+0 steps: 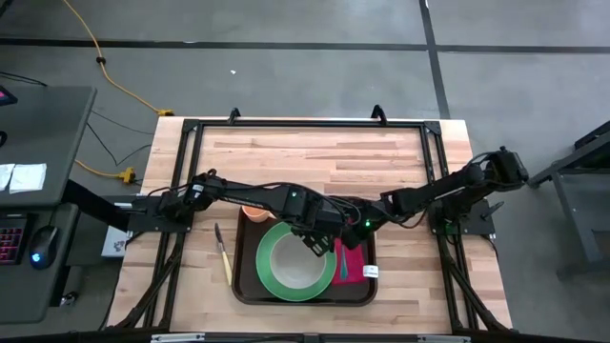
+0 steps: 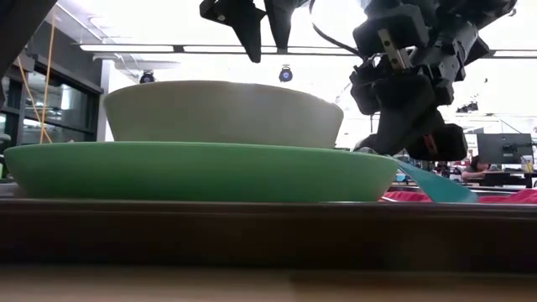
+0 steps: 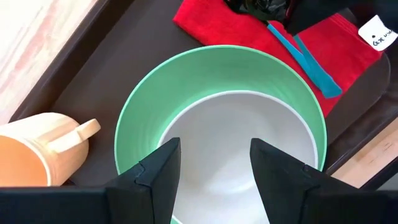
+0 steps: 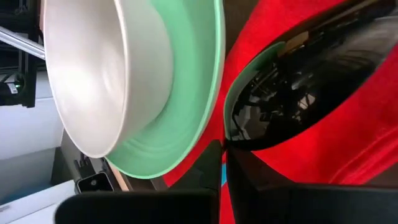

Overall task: Set up tray
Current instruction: Put the blue spoon on the red table napkin to the left of the blue fork, then put the yellow table knife on the red table napkin to the right of the blue fork

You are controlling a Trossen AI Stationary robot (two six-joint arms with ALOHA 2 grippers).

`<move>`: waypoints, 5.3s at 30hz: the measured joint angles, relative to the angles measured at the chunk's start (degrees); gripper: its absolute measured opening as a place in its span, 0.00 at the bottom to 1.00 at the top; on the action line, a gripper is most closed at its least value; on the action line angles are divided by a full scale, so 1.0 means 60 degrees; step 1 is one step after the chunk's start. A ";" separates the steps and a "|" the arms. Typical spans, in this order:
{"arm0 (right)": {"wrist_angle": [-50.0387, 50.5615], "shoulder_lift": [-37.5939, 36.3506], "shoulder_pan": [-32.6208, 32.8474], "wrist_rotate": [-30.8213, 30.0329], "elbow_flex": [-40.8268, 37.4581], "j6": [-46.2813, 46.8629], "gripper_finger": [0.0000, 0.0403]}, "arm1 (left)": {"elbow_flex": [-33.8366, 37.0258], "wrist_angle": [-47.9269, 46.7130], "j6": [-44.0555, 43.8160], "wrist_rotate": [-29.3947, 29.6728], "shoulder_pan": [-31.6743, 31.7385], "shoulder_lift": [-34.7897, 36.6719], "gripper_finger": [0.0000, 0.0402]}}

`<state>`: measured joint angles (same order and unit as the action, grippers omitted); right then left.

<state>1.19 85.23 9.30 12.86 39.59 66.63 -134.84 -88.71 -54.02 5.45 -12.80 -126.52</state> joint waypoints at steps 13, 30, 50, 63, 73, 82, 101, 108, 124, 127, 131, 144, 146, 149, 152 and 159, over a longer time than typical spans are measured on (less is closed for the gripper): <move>0.0048 -0.0018 -0.0137 0.0220 0.0019 0.0323 0.00 | 0.0000 0.0007 0.0211 0.0004 0.0000 0.0000 0.56; 0.3583 -0.0025 -0.0514 -0.0420 0.1953 -0.1188 0.00 | 0.0000 0.0004 0.0749 -0.0097 0.0004 0.0004 0.56; 0.4555 -0.1355 -0.0925 -0.1325 0.1953 -0.1866 0.00 | 0.0003 -0.0222 0.1224 0.0923 -0.0138 0.0288 0.56; 0.5970 -0.3276 -0.0991 -0.2683 0.1953 -0.1974 0.00 | 0.0003 -0.0226 0.1015 0.1974 -0.0464 0.0879 0.55; 0.6320 -0.4415 -0.0991 -0.3274 0.1953 -0.2459 0.00 | 0.0003 -0.0219 0.0707 0.2260 -0.0918 0.1070 0.55; 0.6958 -0.5313 -0.0991 -0.3846 0.1953 -0.2916 0.00 | 0.0003 -0.0219 0.0858 0.2642 -0.1128 0.1096 0.55; 0.7725 -0.6168 -0.0987 -0.4385 0.1953 -0.3428 0.00 | 0.0044 -0.0206 0.1567 0.3805 -0.1120 0.1182 0.56; 0.7723 -0.6183 -0.0984 -0.4371 0.1953 -0.3428 0.00 | 0.0884 -0.0203 0.1622 0.4594 -0.1113 0.2167 0.55; 0.7694 -0.6186 -0.0984 -0.4400 0.1953 -0.3432 0.00 | 0.4196 -0.0224 0.0576 0.5445 -0.1118 0.4921 0.55; 0.7694 -0.6186 -0.0984 -0.4400 0.1953 -0.3433 0.00 | 0.4614 -0.0228 0.0373 0.5491 -0.1122 0.5343 0.55; 0.7694 -0.6186 -0.0984 -0.4400 0.1953 -0.3435 0.00 | 0.5028 -0.0219 0.0346 0.5538 -0.1122 0.5736 0.55; 0.7694 -0.6186 -0.0984 -0.4384 0.1953 -0.3437 0.00 | 0.6769 -0.0213 -0.0357 0.5547 -0.1122 0.6923 0.55; 0.7694 -0.6186 -0.0981 -0.4378 0.1953 -0.3435 0.00 | 0.7103 -0.0207 -0.0583 0.5461 -0.1122 0.7125 0.55; 0.7694 -0.6186 -0.0984 -0.4374 0.1953 -0.3435 0.00 | 0.7587 -0.0127 -0.0860 0.5334 -0.1122 0.7359 0.55; 0.7694 -0.6186 -0.0983 -0.4374 0.1953 -0.3428 0.00 | 0.8047 -0.0127 -0.1151 0.4849 -0.1122 0.7518 0.55; 0.7697 -0.6186 -0.0980 -0.4371 0.1953 -0.3417 0.00 | 0.9119 0.0212 -0.1796 0.4170 -0.1122 0.8052 0.55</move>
<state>47.37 48.12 3.42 -13.37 51.31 46.13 -80.13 -87.43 -64.79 30.47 -19.53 -78.21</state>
